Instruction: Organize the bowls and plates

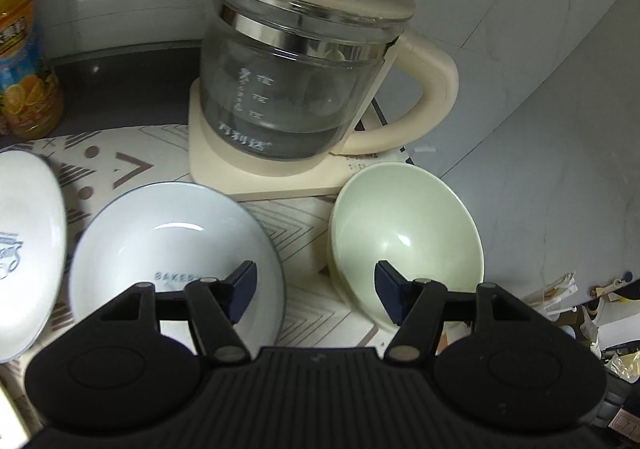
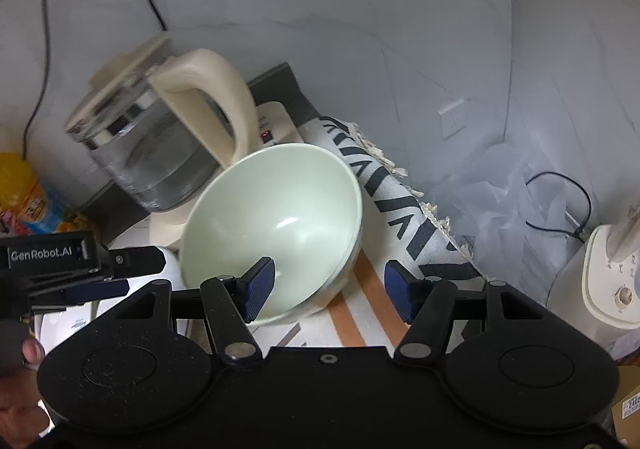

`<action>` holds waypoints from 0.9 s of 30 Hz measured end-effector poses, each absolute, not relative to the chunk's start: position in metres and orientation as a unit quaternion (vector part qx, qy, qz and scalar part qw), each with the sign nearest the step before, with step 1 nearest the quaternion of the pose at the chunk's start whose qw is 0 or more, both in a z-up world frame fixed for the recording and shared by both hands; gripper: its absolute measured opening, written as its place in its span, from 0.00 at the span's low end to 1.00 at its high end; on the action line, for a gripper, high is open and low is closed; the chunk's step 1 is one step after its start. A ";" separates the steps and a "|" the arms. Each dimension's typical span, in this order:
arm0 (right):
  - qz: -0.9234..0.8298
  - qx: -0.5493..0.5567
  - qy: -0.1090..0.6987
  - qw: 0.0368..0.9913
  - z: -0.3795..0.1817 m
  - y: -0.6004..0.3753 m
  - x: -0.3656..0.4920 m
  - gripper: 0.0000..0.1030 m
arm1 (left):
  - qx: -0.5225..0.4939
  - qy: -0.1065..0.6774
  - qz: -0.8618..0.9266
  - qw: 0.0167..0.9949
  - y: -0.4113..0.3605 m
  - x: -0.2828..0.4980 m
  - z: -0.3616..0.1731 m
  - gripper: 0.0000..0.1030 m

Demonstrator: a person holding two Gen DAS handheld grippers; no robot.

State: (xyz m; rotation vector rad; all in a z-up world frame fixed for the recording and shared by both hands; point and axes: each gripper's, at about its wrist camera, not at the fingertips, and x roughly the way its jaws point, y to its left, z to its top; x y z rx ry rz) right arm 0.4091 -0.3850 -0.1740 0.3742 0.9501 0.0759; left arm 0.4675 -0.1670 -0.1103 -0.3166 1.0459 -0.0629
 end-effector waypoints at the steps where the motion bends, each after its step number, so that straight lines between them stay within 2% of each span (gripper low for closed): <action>1: 0.035 0.180 0.457 0.870 -0.177 -0.385 0.412 0.59 | -0.151 0.496 -0.028 0.854 -0.169 0.469 -0.113 0.61; 6: 0.023 0.184 0.472 0.862 -0.191 -0.385 0.421 0.57 | -0.133 0.497 -0.025 0.857 -0.183 0.477 -0.128 0.61; 9: 0.024 0.186 0.480 0.857 -0.198 -0.386 0.426 0.49 | -0.139 0.506 -0.030 0.851 -0.189 0.480 -0.138 0.61; 10: 0.024 0.185 0.482 0.856 -0.201 -0.385 0.427 0.44 | -0.139 0.508 -0.033 0.850 -0.191 0.481 -0.140 0.61; 13: 0.031 0.196 0.486 0.851 -0.207 -0.383 0.431 0.33 | -0.133 0.515 -0.031 0.846 -0.198 0.486 -0.149 0.56; 14: 0.036 0.197 0.488 0.850 -0.208 -0.381 0.432 0.27 | -0.133 0.518 -0.030 0.844 -0.199 0.488 -0.152 0.50; 15: 0.036 0.193 0.489 0.850 -0.208 -0.379 0.433 0.26 | -0.136 0.521 -0.033 0.842 -0.200 0.490 -0.155 0.42; 16: 0.033 0.186 0.489 0.852 -0.207 -0.376 0.433 0.25 | -0.139 0.524 -0.035 0.839 -0.201 0.491 -0.158 0.39; 18: 0.031 0.184 0.489 0.852 -0.205 -0.374 0.435 0.24 | -0.135 0.531 -0.034 0.836 -0.205 0.493 -0.162 0.21; 27: 0.045 0.167 0.465 0.868 -0.183 -0.375 0.421 0.24 | -0.116 0.519 -0.025 0.847 -0.211 0.482 -0.154 0.17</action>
